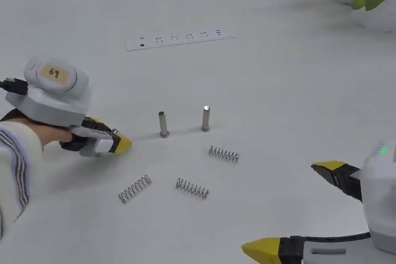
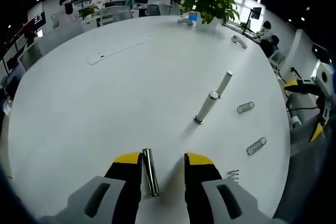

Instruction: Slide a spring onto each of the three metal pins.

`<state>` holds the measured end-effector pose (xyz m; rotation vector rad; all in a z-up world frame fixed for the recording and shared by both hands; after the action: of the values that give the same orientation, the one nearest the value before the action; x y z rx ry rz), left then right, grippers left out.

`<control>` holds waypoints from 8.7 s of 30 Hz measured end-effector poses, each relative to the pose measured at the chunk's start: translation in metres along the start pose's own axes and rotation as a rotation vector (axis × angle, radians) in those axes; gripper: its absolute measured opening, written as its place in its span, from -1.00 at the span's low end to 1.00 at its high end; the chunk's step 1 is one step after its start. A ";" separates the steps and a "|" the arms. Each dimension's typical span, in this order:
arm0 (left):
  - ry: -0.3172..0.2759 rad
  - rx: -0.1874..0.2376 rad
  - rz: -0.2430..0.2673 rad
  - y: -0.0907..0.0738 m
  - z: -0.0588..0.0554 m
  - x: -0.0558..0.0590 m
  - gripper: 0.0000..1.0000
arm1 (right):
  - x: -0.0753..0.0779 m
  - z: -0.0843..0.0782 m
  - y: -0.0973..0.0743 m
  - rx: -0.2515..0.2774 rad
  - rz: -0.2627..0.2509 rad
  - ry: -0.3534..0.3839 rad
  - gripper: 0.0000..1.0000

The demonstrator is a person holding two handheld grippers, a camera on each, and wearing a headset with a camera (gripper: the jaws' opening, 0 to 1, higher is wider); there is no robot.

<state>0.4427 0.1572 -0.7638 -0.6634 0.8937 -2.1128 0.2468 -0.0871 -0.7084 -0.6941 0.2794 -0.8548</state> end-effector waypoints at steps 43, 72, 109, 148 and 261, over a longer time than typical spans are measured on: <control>-0.007 0.023 0.092 0.007 0.006 -0.013 -0.97 | -0.001 -0.002 -0.003 0.009 -0.004 0.018 0.87; -0.120 0.079 0.105 -0.017 0.009 -0.011 -1.00 | -0.003 0.001 -0.001 0.016 0.006 0.002 0.86; -0.078 0.118 0.119 -0.047 0.016 -0.007 -1.00 | -0.002 0.010 -0.001 0.053 0.006 -0.021 0.81; -0.058 0.118 0.077 -0.030 0.024 0.012 -1.00 | -0.005 0.011 0.000 0.046 0.020 -0.031 0.83; 0.083 0.005 -0.112 -0.042 -0.070 0.068 -0.59 | -0.016 0.014 0.006 0.041 0.046 -0.035 1.00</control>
<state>0.3366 0.1511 -0.7646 -0.6401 0.9145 -2.2563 0.2473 -0.0657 -0.7024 -0.6612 0.2451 -0.8017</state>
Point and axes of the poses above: the centre of the closed fingertips' face, and the gripper's own axes: y roughly forward along the fingers, x roughly to its right, z roughly out of its top, the point moved 5 cm from there along -y, roughly backward along the fingers, and after that the axes turned 9 degrees about -y, right-handed, at the moved point
